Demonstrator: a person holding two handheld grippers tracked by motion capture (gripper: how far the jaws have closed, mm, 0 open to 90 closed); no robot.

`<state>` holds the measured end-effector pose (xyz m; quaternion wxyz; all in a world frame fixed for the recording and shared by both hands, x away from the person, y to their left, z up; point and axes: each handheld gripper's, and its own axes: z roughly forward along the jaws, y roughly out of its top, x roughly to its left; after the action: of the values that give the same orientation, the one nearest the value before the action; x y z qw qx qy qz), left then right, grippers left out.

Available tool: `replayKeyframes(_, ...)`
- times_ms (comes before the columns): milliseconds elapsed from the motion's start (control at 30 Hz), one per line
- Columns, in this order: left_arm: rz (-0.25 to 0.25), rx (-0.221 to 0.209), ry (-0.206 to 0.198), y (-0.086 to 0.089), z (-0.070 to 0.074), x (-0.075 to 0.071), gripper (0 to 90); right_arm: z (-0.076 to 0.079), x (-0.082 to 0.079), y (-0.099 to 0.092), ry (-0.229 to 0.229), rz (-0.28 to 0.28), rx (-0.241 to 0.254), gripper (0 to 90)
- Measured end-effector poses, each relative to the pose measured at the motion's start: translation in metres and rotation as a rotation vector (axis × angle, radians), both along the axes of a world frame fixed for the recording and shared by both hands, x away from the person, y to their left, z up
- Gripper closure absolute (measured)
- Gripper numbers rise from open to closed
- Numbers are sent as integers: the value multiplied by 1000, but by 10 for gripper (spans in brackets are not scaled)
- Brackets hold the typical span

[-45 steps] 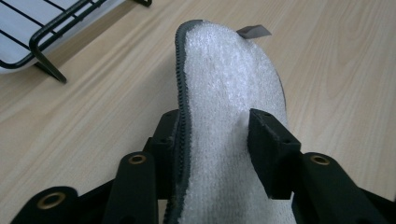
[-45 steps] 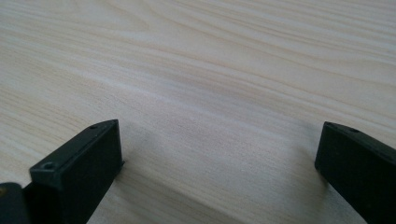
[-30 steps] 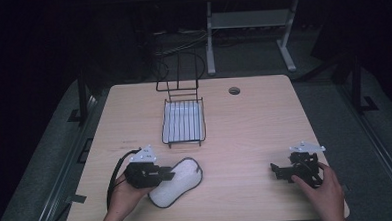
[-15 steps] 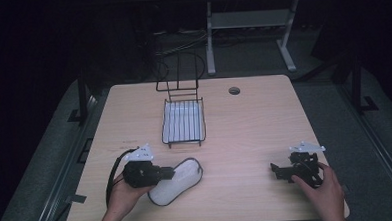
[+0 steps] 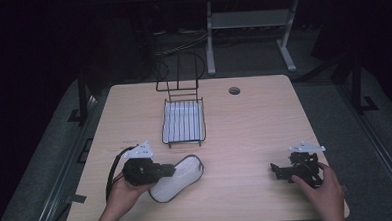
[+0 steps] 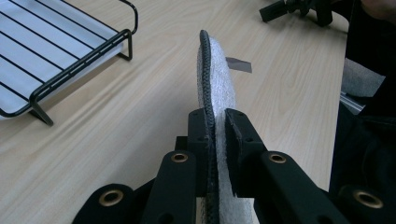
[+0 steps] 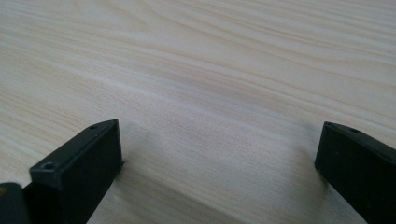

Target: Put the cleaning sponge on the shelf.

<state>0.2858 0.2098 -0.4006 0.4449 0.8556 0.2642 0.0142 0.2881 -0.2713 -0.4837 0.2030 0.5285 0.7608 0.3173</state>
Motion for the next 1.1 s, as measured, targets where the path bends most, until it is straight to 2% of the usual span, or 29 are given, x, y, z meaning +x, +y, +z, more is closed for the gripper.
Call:
replayKeyframes(100, 1, -17, -7, 1, 4, 2, 807, 0, 0, 0, 0, 0, 0, 2)
replayKeyframes(700, 0, -28, -17, 5, 17, 20, 808, 0, 0, 0, 0, 0, 0, 2)
replayKeyframes(1100, 39, -57, -33, 13, 29, 38, 812, 0, 0, 0, 0, 0, 0, 2)
